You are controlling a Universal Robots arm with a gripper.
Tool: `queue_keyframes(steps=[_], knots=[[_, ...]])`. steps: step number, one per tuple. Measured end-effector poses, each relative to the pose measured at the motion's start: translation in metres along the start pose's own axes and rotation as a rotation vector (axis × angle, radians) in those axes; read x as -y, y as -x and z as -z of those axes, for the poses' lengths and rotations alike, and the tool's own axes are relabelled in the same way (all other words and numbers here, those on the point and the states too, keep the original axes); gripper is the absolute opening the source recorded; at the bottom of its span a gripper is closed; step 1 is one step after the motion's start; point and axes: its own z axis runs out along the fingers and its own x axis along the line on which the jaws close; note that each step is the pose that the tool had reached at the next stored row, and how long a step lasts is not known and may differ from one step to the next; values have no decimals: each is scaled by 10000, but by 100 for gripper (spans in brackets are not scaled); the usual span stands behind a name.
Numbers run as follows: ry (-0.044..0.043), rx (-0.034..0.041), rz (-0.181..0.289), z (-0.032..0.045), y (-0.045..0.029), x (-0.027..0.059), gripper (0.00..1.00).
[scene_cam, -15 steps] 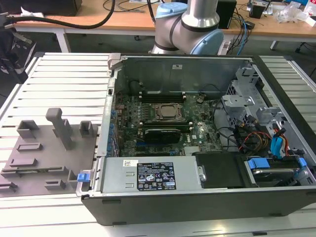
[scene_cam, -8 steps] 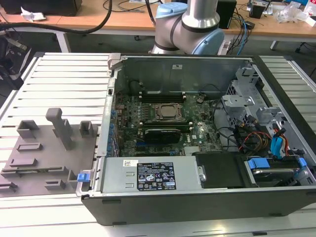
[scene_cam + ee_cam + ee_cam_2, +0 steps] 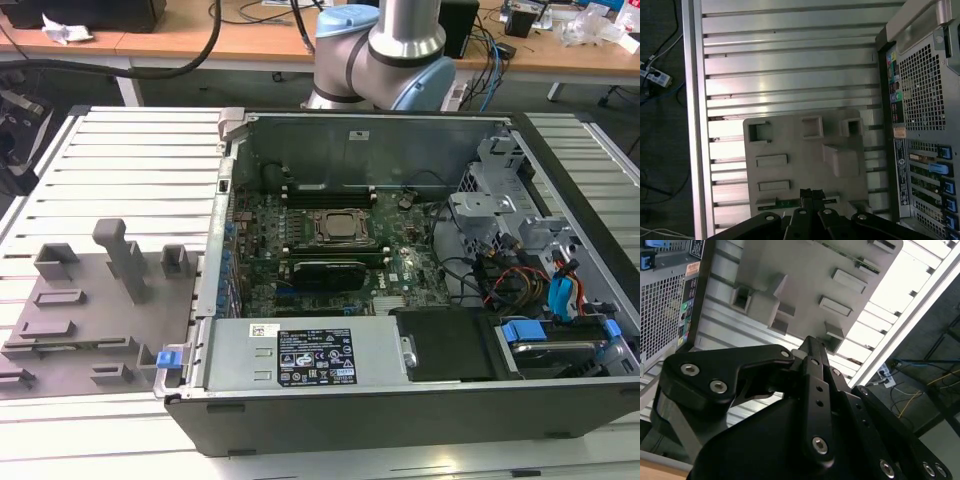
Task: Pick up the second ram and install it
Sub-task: 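Reach for the second ram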
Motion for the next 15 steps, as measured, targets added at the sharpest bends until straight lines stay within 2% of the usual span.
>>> queue_keyframes(steps=[9, 13, 15], knots=[[0, 0, -1, 2, 5, 235, 11], [0, -1, -1, 3, 15, 379, 11], [0, 0, -3, 3, 15, 379, 11]])
